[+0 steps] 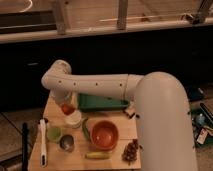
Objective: Place apple in paper cup
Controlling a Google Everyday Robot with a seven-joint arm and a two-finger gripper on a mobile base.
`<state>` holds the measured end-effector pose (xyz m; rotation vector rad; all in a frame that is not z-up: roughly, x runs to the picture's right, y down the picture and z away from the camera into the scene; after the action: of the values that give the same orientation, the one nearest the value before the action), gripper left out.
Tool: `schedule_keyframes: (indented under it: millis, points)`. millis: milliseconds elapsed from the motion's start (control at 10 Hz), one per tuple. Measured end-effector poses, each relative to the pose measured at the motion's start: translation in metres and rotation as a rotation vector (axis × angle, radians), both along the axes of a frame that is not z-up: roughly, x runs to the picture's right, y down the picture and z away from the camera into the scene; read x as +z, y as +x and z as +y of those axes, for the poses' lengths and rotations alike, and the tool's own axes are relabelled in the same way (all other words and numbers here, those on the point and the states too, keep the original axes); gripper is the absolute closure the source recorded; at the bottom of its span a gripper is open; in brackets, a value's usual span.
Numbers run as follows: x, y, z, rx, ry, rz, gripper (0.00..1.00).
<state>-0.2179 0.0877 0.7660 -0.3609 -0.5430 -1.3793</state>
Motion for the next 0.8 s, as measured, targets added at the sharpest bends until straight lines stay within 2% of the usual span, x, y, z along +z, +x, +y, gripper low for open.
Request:
schedule_keyframes:
  millis: [800]
  points:
    - [0.0025,-0.0035,0.0019,-0.042,-0.04,-0.055,0.94]
